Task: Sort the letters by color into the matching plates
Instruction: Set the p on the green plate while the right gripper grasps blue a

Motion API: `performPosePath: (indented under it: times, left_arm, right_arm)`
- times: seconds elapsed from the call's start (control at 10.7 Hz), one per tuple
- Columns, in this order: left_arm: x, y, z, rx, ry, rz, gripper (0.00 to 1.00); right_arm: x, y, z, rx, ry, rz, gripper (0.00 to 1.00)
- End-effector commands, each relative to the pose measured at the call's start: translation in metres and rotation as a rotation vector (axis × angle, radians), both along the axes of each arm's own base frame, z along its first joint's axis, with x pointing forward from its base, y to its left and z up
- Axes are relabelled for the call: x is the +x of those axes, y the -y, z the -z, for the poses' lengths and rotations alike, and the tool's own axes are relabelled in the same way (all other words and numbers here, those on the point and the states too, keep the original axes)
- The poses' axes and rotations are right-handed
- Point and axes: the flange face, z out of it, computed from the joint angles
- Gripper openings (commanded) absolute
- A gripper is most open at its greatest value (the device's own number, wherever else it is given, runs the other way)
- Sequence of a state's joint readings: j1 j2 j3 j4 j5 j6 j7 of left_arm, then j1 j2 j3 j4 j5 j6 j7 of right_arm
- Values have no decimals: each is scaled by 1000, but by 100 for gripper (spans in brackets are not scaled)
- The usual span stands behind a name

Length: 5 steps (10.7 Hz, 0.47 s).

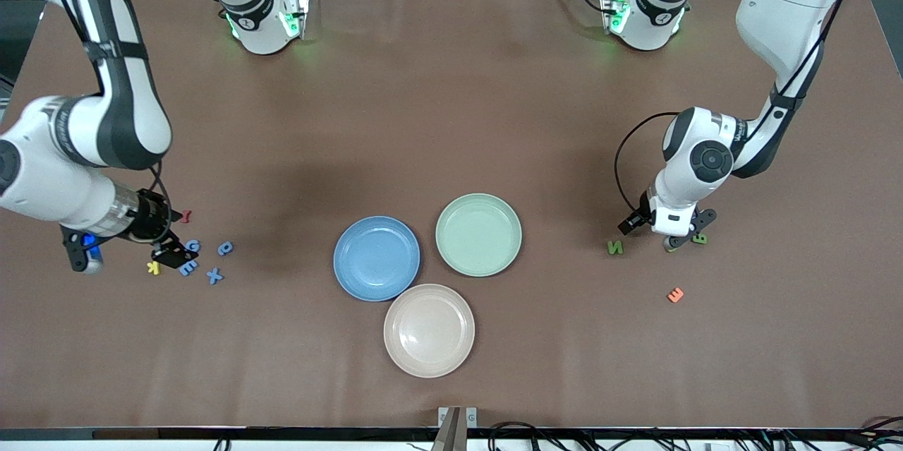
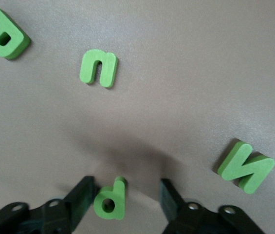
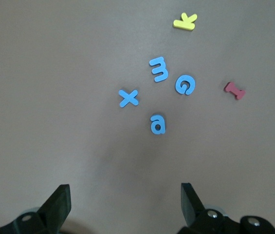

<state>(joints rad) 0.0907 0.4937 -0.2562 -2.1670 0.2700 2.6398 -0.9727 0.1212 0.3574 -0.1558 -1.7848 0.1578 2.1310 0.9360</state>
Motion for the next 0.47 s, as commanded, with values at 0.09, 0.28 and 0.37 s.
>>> performPosePath:
  times: [0.09,0.28,0.37]
  left_arm:
    - [-13,-1,3,21,-9,4,0]
    - [-13,-1,1,22,-6,6,0]
    - [-10,2,-4,19,5,7,0]
  right_arm:
    - [-3,11,63,9,-51,-98,100]
    - [-4,26,82,8,-52,-176,100]
    - [-6,28,91,8,-52,-229,100]
